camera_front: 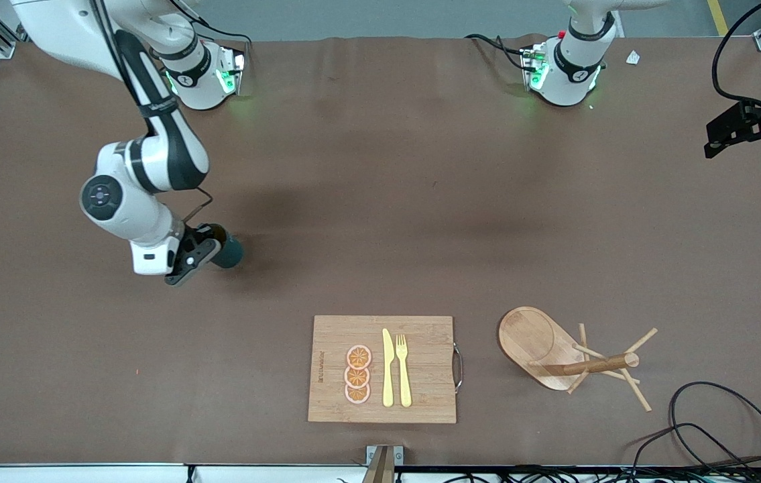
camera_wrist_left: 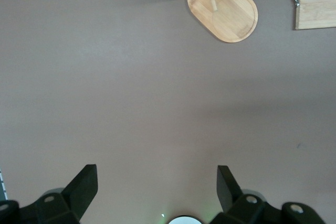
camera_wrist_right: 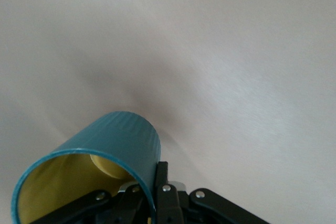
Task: Transfer cup from left to right arm and place
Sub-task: 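Carry the teal mug with the right gripper away from the cutting board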
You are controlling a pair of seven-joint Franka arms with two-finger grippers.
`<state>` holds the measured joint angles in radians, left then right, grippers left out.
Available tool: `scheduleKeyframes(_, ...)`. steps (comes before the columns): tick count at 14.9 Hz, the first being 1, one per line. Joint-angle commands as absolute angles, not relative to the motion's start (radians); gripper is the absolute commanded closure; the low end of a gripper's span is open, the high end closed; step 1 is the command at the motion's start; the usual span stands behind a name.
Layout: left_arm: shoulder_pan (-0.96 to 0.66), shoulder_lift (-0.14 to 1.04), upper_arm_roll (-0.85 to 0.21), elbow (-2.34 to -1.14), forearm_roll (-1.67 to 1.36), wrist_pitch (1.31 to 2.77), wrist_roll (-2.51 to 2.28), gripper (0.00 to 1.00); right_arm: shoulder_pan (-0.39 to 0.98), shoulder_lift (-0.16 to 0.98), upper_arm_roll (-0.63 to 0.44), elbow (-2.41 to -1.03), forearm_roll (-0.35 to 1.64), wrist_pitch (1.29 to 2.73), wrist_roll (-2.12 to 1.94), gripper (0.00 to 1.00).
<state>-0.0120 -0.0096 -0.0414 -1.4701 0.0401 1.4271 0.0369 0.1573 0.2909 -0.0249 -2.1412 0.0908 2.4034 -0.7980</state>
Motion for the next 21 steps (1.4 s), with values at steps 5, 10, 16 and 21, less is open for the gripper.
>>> scheduleKeyframes(5,-0.009,-0.1,-0.09,-1.586,0.012,1.439,0.034,0.0,-0.04,0.255,-0.005,-2.187,0.081,2.442,-1.266,0.99)
scheduleKeyframes(10,-0.014,-0.118,-0.095,-1.609,0.012,1.442,0.034,0.0,-0.087,0.256,-0.006,-2.191,0.039,2.457,-1.46,1.0)
scheduleKeyframes(16,-0.018,-0.092,-0.103,-1.591,0.025,1.463,0.037,0.0,-0.106,0.284,-0.006,-2.229,-0.074,2.546,-1.465,0.99)
scheduleKeyframes(21,-0.017,-0.089,-0.115,-1.591,0.038,1.468,0.035,0.0,-0.094,0.298,-0.005,-2.249,-0.077,2.588,-1.466,0.99)
